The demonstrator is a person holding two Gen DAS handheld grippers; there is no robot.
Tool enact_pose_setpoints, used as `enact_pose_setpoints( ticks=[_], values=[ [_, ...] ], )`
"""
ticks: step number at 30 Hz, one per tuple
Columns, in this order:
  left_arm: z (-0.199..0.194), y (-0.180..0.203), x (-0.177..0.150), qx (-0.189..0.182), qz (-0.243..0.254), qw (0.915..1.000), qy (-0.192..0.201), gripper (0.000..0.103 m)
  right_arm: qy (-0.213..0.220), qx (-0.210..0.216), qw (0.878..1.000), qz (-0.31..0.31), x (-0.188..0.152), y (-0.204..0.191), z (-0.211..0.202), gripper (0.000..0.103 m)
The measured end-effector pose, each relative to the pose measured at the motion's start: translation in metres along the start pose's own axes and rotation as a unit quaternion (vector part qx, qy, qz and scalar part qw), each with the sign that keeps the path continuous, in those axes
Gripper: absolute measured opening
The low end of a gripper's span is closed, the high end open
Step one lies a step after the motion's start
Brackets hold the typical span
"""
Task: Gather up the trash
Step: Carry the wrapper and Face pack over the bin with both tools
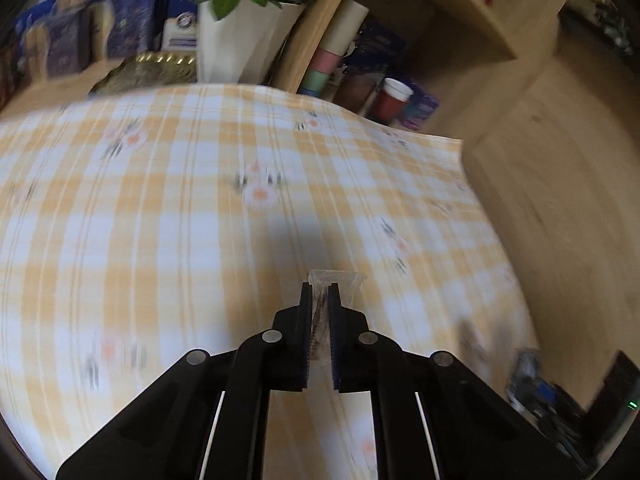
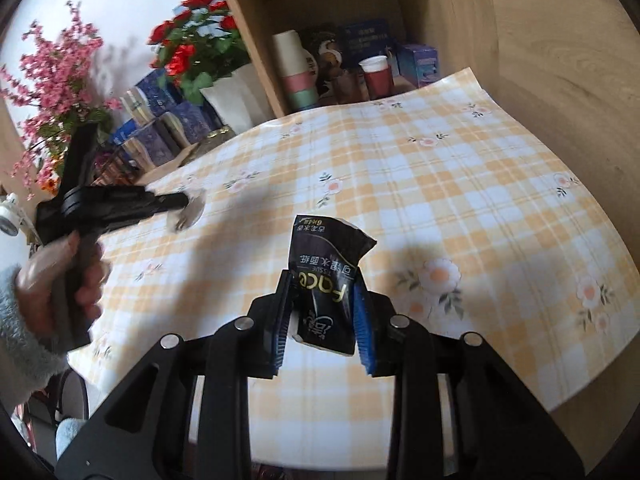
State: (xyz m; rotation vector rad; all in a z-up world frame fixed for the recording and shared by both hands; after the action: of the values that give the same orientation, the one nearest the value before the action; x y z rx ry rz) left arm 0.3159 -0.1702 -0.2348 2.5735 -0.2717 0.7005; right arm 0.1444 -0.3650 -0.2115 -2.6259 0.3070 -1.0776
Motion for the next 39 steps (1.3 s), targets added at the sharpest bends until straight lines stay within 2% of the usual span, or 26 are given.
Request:
enact_pose_setpoints(
  ticks=[3,12,18,23,31,39],
  values=[
    [-0.041,-0.008,-0.038,-0.020,-0.024,0.9995,0.008,0.008,-0.018,0.005,1.000,0.003,-0.022,-0.011,-0.010,0.031],
    [-0.129,-0.032,-0.131,-0.012,-0.008,0.9998,0.015,0.008,-0.045,0.027,0.998,-0.026,-0.071,-0.056,-0.045,0.031],
    [-0.174,-0.022,-0.177,-0.017,0.015,0.9989,0.040,0.008,-0.051,0.041,0.997,-0.034,-0.088,-0.080,-0.064,0.031],
    [-0.206,-0.014,-0.215,-0.033,0.021,0.9976,0.058,0.008,-0.040,0.047,0.996,-0.070,-0.099,-0.109,-0.079,0.032],
    [-0.203,-0.010,-0.276,-0.013,0.051,0.9978,0.041,0.008,-0.058,0.069,0.991,-0.095,-0.136,-0.133,-0.079,0.032],
    [-0.166,-0.022,-0.324,0.027,0.060,0.9978,-0.008,0.008,-0.066,0.064,0.991,-0.092,-0.164,-0.118,-0.095,0.033]
  ],
)
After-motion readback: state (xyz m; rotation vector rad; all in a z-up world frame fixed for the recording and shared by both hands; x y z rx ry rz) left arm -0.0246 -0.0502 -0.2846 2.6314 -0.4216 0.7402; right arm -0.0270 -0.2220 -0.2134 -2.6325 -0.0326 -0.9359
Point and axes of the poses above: each gripper's, at about its wrist camera, not at the fingertips, and z roughly the way its jaws point, y to its right, x to its top, the point moved 6 cm from there along z, roughly the way its jaws point, and after that the axes turned 3 degrees about x, right-handed, at the moved point
